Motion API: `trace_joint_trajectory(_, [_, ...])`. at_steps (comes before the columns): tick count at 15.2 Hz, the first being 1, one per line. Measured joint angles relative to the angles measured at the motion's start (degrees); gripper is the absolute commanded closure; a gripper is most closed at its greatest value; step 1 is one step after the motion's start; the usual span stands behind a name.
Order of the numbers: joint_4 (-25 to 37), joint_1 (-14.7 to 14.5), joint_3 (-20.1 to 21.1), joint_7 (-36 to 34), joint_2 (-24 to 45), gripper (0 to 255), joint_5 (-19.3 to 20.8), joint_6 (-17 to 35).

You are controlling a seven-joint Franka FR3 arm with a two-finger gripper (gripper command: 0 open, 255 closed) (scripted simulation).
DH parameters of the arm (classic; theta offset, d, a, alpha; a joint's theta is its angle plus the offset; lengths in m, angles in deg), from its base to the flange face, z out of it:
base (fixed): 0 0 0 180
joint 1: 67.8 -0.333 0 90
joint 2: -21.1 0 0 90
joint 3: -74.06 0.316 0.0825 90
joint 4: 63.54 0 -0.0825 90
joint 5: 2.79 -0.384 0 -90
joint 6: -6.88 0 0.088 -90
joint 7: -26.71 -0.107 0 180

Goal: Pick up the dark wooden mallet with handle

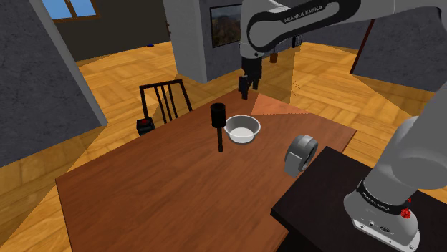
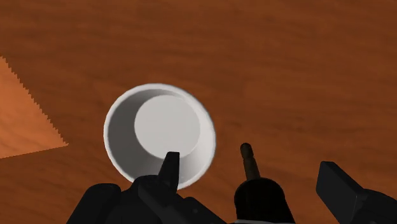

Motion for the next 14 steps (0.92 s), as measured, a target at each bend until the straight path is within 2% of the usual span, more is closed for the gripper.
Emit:
trace_joint_trajectory(7, [14.36, -1.83, 1.69, -1.03, 14.99, 0, 0.36, 0.05])
trace_joint_trajectory(10, [22.27, -2.8, 2.24, -1.46, 21.67, 0, 0.75, -1.44])
trace_joint_trajectory(14, [22.63, -3.08, 2.35, -1.67, 23.9, 0, 0.91, 0.35])
